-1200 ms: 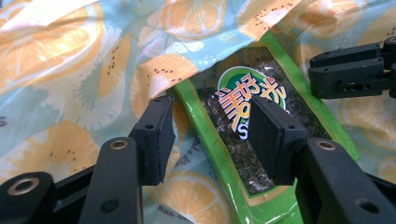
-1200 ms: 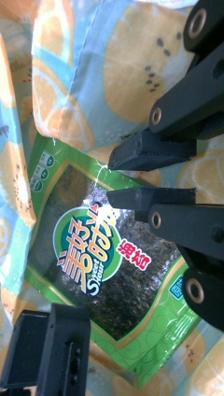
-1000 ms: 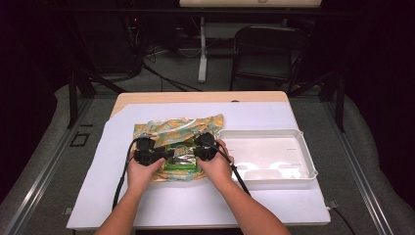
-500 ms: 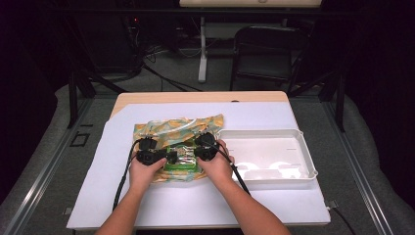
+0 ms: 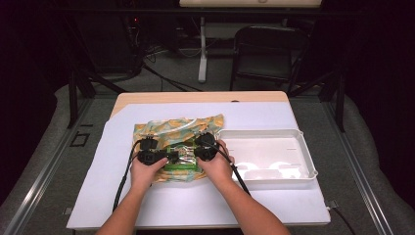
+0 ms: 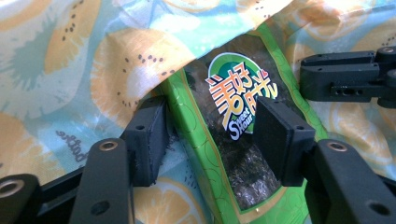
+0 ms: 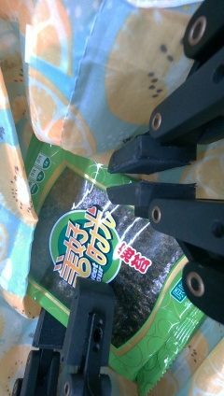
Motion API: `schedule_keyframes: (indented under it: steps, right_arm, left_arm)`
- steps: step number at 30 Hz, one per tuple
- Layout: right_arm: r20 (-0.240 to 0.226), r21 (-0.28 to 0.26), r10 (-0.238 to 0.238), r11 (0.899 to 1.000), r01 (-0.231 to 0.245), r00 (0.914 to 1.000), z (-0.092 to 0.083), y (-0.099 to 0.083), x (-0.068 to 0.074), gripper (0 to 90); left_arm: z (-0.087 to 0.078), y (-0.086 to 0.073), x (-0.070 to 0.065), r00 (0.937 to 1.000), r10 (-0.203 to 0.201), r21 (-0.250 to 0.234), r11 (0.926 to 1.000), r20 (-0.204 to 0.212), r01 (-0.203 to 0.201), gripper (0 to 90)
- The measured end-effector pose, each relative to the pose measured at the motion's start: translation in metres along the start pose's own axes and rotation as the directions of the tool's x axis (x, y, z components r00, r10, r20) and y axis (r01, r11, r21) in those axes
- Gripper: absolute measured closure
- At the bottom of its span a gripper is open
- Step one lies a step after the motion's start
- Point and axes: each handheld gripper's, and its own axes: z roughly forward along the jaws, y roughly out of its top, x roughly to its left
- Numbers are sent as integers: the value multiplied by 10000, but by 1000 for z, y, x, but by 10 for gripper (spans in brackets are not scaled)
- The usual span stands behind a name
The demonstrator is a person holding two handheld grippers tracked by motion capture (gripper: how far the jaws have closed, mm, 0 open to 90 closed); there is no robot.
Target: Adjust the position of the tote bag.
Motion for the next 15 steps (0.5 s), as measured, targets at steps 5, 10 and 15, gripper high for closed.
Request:
schedule_keyframes:
  steps: [5,10,15]
  right_arm:
    - [30,14,87,10000,-87,10000,0,0,0,831]
    - [141,166,35,9999,-38,9999,0,0,0,832]
    - [198,176,100,9998,-104,9998,1,-1,-1,825]
  left_arm:
    - [-2,1,-1,10000,-44,-163,9999,42,45,477]
    - [-7,2,-3,9993,-145,-415,9990,348,159,483]
    - [-11,3,-4,9975,-270,-494,9983,649,302,489]
